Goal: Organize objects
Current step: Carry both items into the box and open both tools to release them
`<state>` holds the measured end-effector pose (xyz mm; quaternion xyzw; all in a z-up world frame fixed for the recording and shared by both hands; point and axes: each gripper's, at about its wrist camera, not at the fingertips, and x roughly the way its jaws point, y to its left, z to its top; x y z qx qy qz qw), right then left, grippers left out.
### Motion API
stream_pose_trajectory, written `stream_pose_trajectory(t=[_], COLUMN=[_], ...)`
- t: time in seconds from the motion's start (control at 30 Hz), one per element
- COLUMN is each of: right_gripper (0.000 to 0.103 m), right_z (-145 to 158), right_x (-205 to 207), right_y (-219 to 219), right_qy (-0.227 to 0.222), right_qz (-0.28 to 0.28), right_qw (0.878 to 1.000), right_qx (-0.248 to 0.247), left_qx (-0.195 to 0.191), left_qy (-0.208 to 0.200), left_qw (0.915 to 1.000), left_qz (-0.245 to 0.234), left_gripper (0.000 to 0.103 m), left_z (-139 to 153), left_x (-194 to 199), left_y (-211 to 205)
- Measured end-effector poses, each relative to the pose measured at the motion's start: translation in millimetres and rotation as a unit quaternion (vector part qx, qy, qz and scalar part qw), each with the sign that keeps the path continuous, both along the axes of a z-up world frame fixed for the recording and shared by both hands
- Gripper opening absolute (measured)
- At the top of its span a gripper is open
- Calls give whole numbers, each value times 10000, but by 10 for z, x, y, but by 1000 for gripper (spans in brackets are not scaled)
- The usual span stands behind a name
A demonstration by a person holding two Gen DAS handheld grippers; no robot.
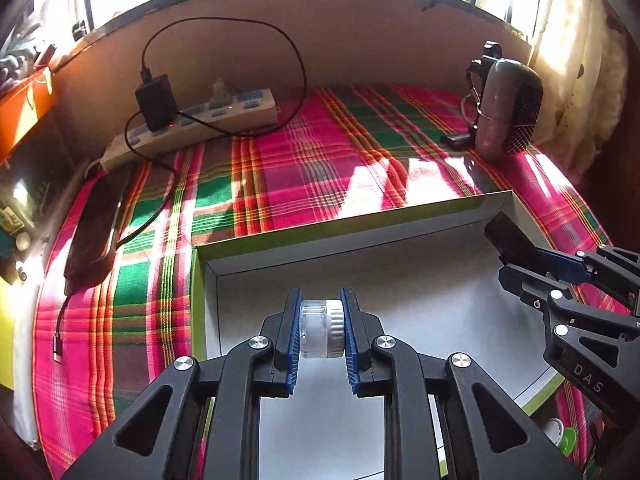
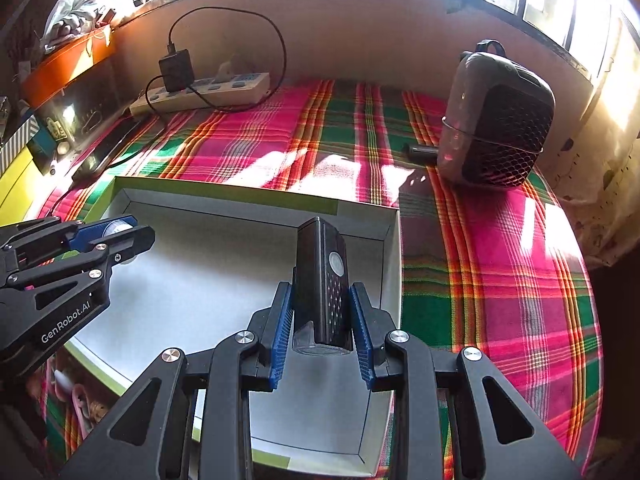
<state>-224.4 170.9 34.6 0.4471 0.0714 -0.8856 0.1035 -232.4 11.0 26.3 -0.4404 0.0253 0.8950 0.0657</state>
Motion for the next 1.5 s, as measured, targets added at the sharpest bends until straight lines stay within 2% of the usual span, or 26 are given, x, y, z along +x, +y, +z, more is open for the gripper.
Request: stream_pose_trajectory(t=[0.37, 0.8, 1.13, 1.23, 1.3, 1.5], right_gripper=[28, 28, 29, 34, 42, 46], right_z=[-109, -122, -117, -103, -80, -13], right_x=[-79, -101, -90, -65, -43, 31], right_y=[-49, -58, -63, -51, -40, -27], right_qy=[-35, -33, -10, 7, 61, 138], right_qz=[-43, -79, -148, -148, -177, -214], right_qw=[9999, 9999, 9998, 9999, 9998, 9996], right_qx=[139, 132, 115, 52, 1, -140], left_qx=[-16, -1, 48, 55, 74, 116], left_qy=[-146, -167, -166, -104, -67, 59], left_qw=[9999, 9999, 9999, 9999, 9999, 9998], left_qz=[27, 31, -16, 50, 70, 115], left_gripper=[17, 18, 27, 29, 29, 29], left_z=[-120, -130, -112, -86, -62, 22], left_x=[-79, -104, -95, -65, -28, 94], left_y=[-13, -19, -2, -14, -26, -58])
